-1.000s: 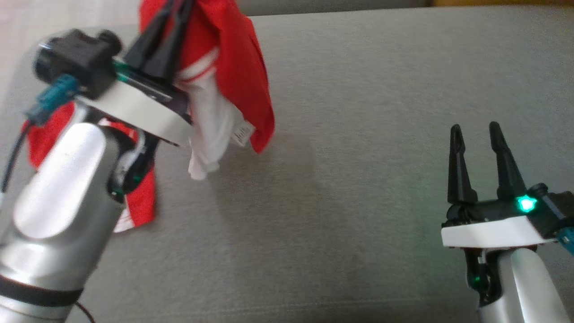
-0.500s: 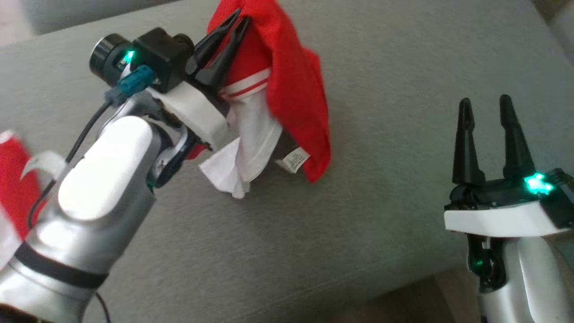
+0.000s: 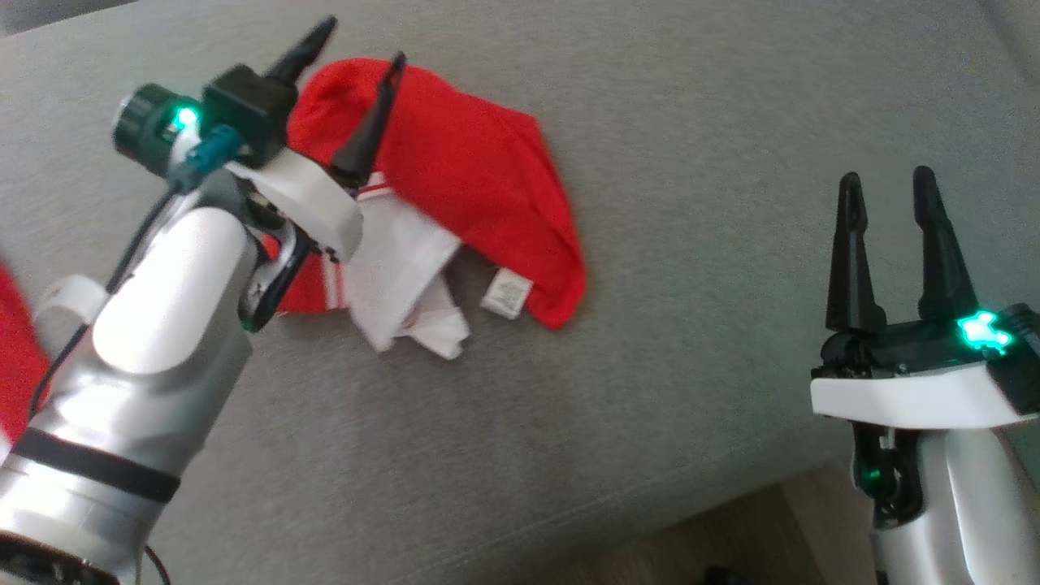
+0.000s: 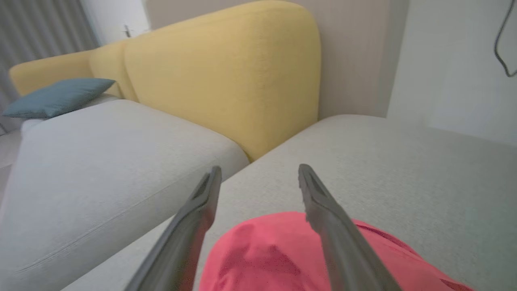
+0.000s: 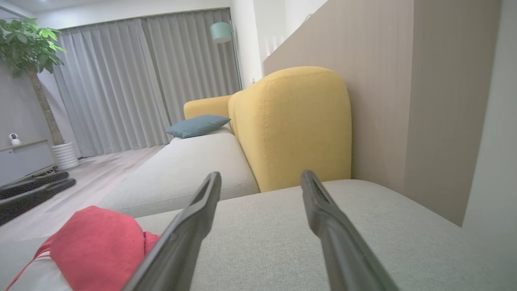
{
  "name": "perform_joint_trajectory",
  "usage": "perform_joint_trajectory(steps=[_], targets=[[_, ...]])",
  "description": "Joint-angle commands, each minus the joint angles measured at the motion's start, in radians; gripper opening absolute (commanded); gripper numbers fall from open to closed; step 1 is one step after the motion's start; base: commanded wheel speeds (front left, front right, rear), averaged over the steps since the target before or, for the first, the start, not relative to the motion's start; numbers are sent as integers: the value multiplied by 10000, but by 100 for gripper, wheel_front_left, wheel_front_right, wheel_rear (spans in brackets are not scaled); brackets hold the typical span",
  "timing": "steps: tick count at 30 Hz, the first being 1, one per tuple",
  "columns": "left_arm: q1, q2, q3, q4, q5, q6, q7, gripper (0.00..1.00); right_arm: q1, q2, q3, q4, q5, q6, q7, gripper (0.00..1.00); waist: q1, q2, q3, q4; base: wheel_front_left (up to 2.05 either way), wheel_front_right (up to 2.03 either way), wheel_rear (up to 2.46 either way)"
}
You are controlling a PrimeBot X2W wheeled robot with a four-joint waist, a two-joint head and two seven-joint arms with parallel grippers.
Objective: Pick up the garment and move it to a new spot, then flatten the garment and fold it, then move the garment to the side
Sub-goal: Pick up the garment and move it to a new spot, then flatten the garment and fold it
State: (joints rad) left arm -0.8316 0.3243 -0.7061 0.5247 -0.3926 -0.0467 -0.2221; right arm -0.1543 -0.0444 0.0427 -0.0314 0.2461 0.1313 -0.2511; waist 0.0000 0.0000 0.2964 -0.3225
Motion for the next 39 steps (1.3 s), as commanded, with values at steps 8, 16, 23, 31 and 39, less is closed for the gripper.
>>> perform_joint_trajectory(steps=[8,16,23,31,39], targets=[[359,376,1294,-1157,-343,565,-380,100,-146,-58,-5,15,-666,-6,-107,100,0,0,-710,1929,0,0,0],[3131,266,2652,-3094,-340,1340,-393,100,58,-58,-152,405,-1248,-6,-107,100,0,0,-1497,3322,0,0,0],[5604,-551,3570,-4173,135,1640,-395,100,550,-58,-259,795,-1474,-6,-107,100,0,0,-2118,4043,0,0,0],[6822,-1563,4430,-4472,789,1208,-395,100,833,-58,-121,1238,-1632,-6,-107,100,0,0,-2237,4296,0,0,0],[6625,-2070,4846,-4206,1421,451,-396,100,351,-58,4,2440,-2718,-6,-65,100,0,0,-1535,4730,0,0,0]])
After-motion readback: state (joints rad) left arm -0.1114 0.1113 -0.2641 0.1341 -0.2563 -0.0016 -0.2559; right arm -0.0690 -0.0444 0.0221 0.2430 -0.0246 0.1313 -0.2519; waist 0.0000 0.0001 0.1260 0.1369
